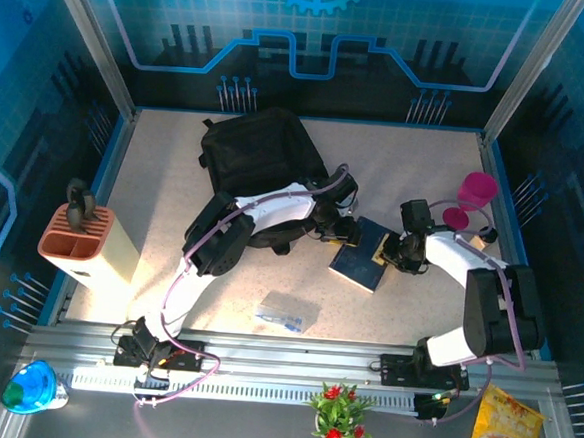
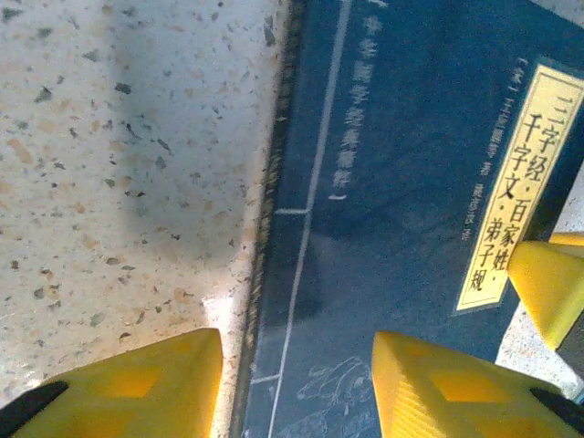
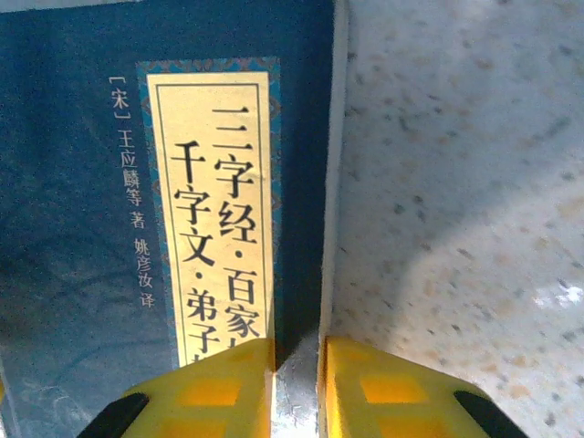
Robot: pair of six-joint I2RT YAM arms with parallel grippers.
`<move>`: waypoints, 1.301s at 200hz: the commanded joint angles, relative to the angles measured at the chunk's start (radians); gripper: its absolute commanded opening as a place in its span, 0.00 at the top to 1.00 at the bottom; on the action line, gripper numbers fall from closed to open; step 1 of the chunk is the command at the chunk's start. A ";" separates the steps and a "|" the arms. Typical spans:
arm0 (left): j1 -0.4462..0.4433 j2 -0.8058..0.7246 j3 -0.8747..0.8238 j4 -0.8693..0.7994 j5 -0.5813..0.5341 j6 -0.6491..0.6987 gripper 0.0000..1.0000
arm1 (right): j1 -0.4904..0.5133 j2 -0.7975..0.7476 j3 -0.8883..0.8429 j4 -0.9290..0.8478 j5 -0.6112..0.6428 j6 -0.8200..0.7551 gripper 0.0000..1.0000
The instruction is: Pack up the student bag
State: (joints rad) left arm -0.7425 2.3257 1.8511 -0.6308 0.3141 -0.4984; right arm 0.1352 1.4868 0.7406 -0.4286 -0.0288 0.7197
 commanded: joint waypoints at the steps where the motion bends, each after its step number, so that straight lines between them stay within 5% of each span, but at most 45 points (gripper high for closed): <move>1: -0.006 0.028 0.043 -0.038 -0.012 -0.002 0.55 | -0.020 0.029 0.019 0.048 -0.042 -0.056 0.78; 69: -0.005 0.046 0.047 -0.062 -0.060 -0.019 0.52 | -0.032 -0.004 0.012 -0.011 -0.036 -0.039 0.65; 117: -0.005 0.072 0.054 -0.061 -0.021 -0.038 0.52 | -0.032 -0.014 -0.035 0.007 -0.091 0.011 0.68; 184: 0.014 0.021 0.085 0.006 0.277 -0.052 0.56 | -0.046 0.011 -0.028 0.048 -0.142 0.014 0.74; 260: 0.033 -0.086 -0.020 0.141 0.400 -0.075 0.67 | -0.063 -0.010 -0.040 0.069 -0.167 0.012 0.75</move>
State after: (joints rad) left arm -0.6930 2.2917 1.8706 -0.5785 0.6006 -0.5430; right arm 0.0772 1.4853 0.7189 -0.3878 -0.1352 0.7223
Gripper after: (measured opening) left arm 0.352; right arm 0.256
